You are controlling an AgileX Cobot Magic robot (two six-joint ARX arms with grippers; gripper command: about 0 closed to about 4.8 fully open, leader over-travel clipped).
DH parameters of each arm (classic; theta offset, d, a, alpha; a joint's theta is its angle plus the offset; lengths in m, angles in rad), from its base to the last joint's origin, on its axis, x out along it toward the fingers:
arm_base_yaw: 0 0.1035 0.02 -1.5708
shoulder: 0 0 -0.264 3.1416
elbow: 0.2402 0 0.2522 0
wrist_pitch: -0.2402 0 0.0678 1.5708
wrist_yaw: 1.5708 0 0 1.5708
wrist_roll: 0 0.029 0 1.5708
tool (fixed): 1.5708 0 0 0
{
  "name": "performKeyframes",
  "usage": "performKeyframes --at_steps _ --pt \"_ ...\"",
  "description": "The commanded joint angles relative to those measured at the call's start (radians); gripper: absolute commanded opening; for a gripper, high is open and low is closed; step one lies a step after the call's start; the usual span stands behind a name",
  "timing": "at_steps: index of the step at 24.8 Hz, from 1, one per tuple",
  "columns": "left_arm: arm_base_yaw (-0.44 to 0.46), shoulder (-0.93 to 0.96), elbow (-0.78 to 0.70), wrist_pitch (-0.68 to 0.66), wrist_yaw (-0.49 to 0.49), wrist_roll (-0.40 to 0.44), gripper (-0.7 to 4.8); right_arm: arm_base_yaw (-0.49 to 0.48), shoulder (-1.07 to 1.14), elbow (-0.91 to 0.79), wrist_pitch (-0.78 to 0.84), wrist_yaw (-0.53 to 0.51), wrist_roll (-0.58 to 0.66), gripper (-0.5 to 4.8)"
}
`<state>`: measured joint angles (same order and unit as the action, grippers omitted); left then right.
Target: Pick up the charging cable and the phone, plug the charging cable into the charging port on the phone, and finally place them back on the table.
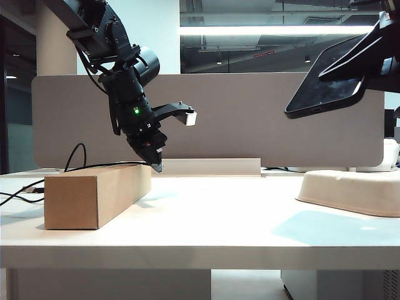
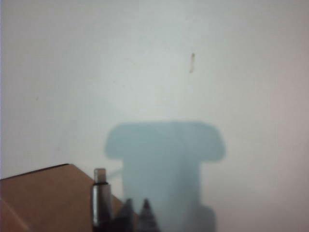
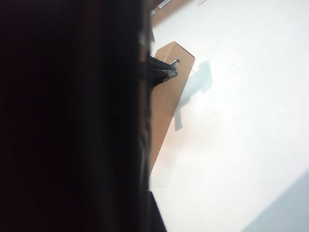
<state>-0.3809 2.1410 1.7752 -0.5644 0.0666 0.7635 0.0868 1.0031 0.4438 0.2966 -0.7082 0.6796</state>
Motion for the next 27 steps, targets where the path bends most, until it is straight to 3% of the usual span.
performKeyframes --at_steps 1,15,20,27 --pt "-0.001 0.000 0.005 0.005 -0.003 -0.001 -0.06 0.000 -0.005 0.007 0.036 -0.008 -0.023 -0.09" --pt "-0.005 -0.019 0.007 0.023 0.001 -0.008 -0.03 0.000 -0.005 0.007 0.036 -0.005 -0.026 -0.09" --pt "-0.013 -0.059 0.007 0.047 0.038 -0.042 1.39 0.000 -0.004 0.007 0.036 -0.001 -0.026 -0.09" --pt "-0.009 -0.063 0.007 0.093 0.068 -0.033 1.53 0.000 -0.003 0.007 0.036 -0.001 -0.027 -0.09"
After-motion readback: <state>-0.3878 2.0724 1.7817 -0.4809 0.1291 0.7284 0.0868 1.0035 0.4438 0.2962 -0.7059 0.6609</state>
